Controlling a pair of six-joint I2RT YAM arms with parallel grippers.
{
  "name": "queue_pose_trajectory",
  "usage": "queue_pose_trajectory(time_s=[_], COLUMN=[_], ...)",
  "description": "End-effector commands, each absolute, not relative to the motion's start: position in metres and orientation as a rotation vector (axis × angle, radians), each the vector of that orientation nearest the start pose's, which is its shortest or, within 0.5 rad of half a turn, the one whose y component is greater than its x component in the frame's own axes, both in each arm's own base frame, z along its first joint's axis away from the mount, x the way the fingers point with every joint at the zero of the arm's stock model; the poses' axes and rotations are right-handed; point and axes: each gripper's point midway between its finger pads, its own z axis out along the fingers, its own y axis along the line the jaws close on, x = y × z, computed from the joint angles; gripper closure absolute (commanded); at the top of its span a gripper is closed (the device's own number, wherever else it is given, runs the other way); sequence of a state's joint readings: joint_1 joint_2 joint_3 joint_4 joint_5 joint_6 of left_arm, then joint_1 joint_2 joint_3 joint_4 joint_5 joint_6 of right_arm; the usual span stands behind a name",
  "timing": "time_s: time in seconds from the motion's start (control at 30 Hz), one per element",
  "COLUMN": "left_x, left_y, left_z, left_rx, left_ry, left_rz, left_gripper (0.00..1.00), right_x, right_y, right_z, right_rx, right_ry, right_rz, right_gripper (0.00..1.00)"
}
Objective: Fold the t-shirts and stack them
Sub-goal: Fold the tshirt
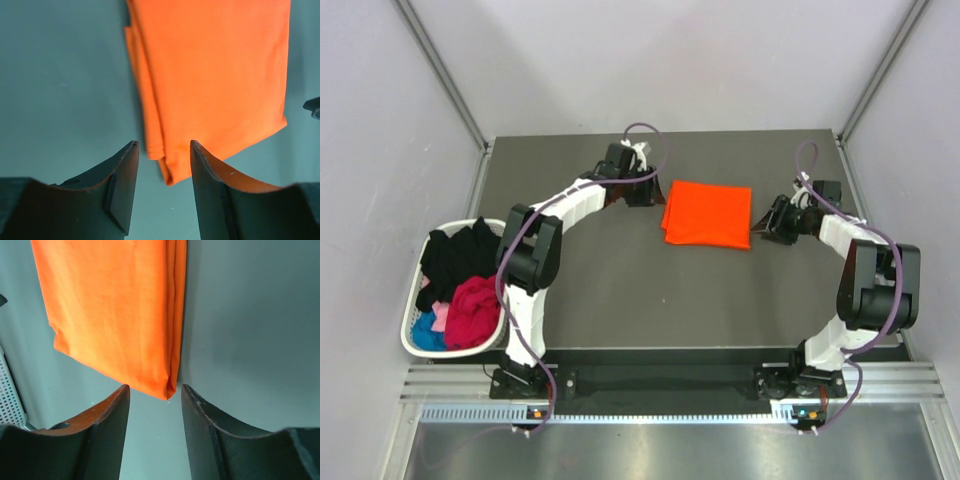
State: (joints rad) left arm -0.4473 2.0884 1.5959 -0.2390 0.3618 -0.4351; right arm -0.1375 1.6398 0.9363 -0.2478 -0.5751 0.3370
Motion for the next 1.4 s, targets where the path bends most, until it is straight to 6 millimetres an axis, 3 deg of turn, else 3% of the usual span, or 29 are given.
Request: queue_pose_trajectory(time_s=[0.0,0.13,0.37,0.53,0.93,1.0,1.03,1.13,1.37], left_x=[0.466,0.469,0.463,0.456,0.447,0.447,0.448,0.443,0.436], left_y=[-0.317,-0.330,-0.335,-0.339,-0.348,-0.346,-0.340,-0.333,-0.323], left_z=[0.111,0.102,0.070,0.062,0.065,0.064,0.062,0.060,0.065], left_rx=[0.271,0.300,0.271,0.264,0.206,0.191,0.166,0.166,0.178], left_ry=[2.318,2.307,2.352,2.357,2.379,2.389,2.412,2.425,2.425], left_rz=[-0.931,-1.012,-1.053,-1.073,-1.185,-1.169,-1.124,-1.071,-0.954], left_gripper=[0.50,0.50,0.52,0.54,0.87,0.83,0.73,0.64,0.60], right_x=[0.368,0.371,0.373,0.373,0.371,0.371,0.368,0.367,0.366], right_y=[0.065,0.065,0.066,0.064,0.073,0.073,0.074,0.073,0.076], right_z=[0.084,0.086,0.086,0.076,0.030,0.026,0.025,0.024,0.023], right_rx=[0.299,0.291,0.289,0.317,0.365,0.368,0.372,0.373,0.369], right_ry=[2.417,2.408,2.400,2.403,2.426,2.433,2.441,2.442,2.434], right_rz=[0.828,0.833,0.841,0.830,0.902,0.904,0.907,0.899,0.900], right_gripper=[0.53,0.52,0.52,0.51,0.56,0.56,0.56,0.56,0.57])
